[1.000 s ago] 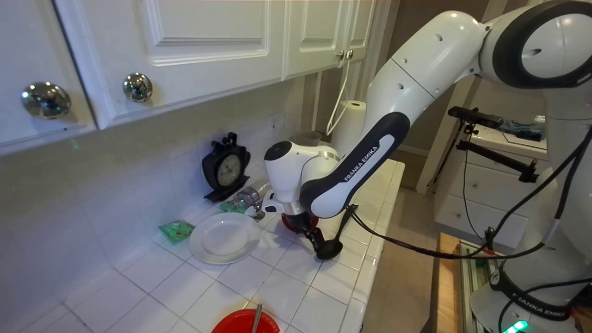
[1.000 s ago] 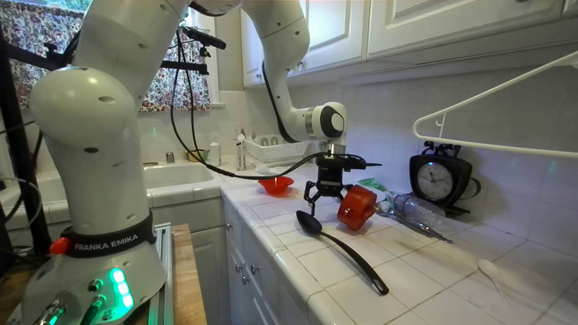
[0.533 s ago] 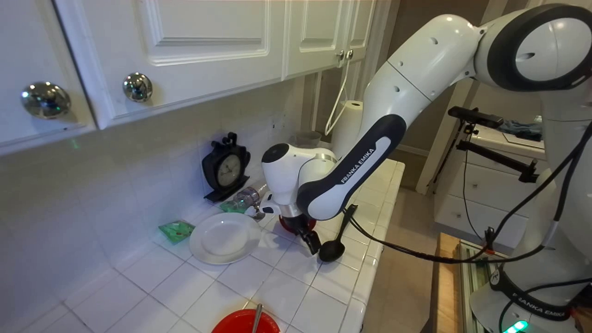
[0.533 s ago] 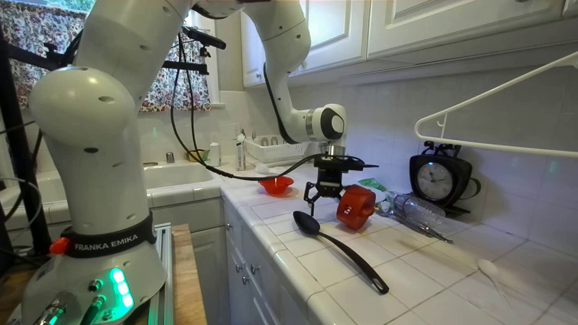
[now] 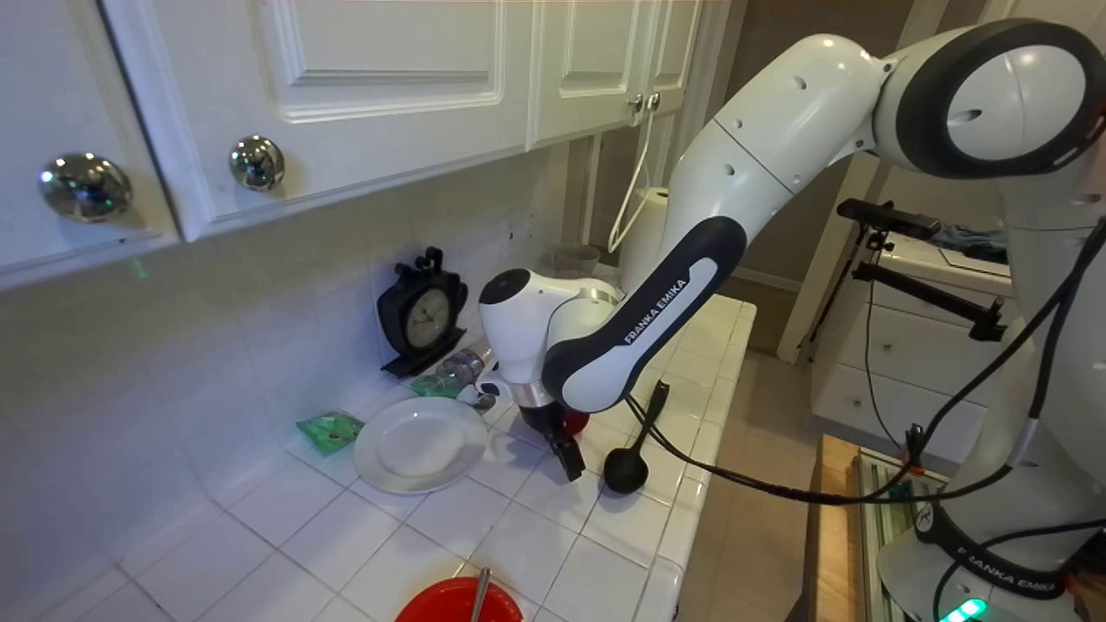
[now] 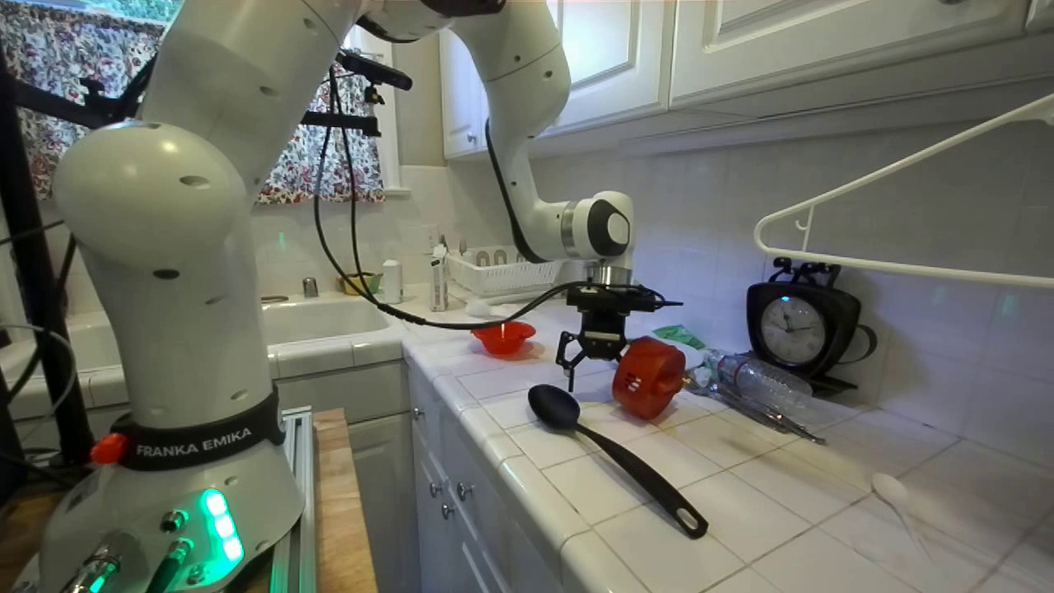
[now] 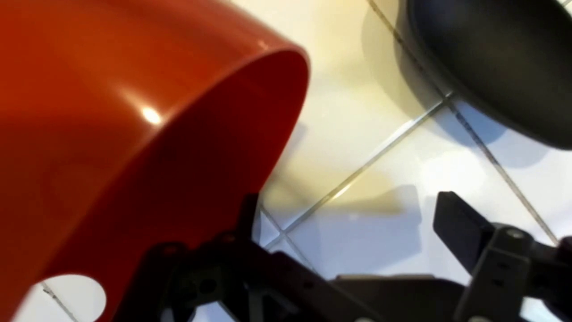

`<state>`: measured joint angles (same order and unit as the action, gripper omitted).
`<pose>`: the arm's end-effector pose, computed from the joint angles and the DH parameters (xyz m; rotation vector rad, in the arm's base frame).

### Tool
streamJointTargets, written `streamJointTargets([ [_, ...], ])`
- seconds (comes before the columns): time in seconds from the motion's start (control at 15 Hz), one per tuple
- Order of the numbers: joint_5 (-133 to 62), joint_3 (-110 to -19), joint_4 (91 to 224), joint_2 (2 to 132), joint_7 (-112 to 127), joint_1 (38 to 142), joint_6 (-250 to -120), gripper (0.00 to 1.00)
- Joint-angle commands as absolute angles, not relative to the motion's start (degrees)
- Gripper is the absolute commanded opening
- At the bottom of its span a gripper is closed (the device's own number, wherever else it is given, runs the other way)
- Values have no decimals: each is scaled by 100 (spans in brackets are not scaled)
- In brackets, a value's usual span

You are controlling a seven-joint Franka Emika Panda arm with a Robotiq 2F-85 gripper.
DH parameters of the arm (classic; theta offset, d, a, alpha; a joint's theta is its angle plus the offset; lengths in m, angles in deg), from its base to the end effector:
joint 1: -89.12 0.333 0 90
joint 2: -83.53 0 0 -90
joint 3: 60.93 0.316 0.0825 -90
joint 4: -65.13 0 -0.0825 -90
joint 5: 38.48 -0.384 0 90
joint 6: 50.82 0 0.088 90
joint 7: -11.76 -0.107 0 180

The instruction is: Put the red object on it's side

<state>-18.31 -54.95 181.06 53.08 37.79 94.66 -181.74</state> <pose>0.5604 0.1068 0.1649 2.6629 1.3106 -0.4165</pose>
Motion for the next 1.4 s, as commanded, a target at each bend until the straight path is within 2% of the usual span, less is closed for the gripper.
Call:
streamJointTargets([
  [0.0, -2040, -5442, 17856, 5090, 3496, 9477, -17976, 100],
  [0.87, -2147, -5359, 17475, 4888, 3189, 9584, -17971, 100],
  [1.33, -2114, -5384, 17341, 5309, 2695, 9821, -17817, 100],
])
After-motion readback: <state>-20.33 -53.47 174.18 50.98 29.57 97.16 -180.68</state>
